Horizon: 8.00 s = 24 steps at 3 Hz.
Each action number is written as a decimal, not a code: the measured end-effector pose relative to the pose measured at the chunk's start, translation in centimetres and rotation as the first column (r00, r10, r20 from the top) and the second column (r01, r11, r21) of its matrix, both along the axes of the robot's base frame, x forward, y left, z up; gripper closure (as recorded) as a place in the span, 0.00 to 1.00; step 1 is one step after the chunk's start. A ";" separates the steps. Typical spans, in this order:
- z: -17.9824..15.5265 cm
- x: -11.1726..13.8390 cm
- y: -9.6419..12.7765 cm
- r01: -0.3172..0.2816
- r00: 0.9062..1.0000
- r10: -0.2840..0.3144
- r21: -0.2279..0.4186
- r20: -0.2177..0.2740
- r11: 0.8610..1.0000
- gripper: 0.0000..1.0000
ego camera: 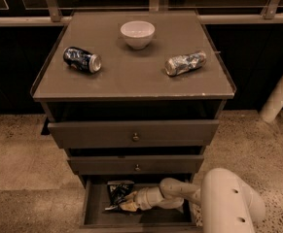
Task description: Pick blue chip bag from bottom drawer and place on counter
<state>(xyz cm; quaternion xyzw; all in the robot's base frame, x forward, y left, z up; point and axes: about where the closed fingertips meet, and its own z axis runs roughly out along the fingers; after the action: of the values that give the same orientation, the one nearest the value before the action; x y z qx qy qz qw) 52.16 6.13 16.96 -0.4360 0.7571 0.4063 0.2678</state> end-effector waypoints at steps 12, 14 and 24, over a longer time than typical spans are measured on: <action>29.4 -5.7 -14.5 -0.157 0.986 0.156 0.017 0.053 0.987 1.00; 33.4 -5.9 -13.6 -0.196 0.979 0.199 -0.073 0.039 0.978 1.00; 72.8 -11.1 -13.4 0.097 0.726 0.353 -0.596 0.590 0.797 1.00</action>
Offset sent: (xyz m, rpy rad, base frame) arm 0.0000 0.0000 0.0000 0.0000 0.0000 0.0000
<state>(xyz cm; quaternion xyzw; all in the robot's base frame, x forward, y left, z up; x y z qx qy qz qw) 41.04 -7.29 89.76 -0.6675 0.6599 -0.0173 0.3445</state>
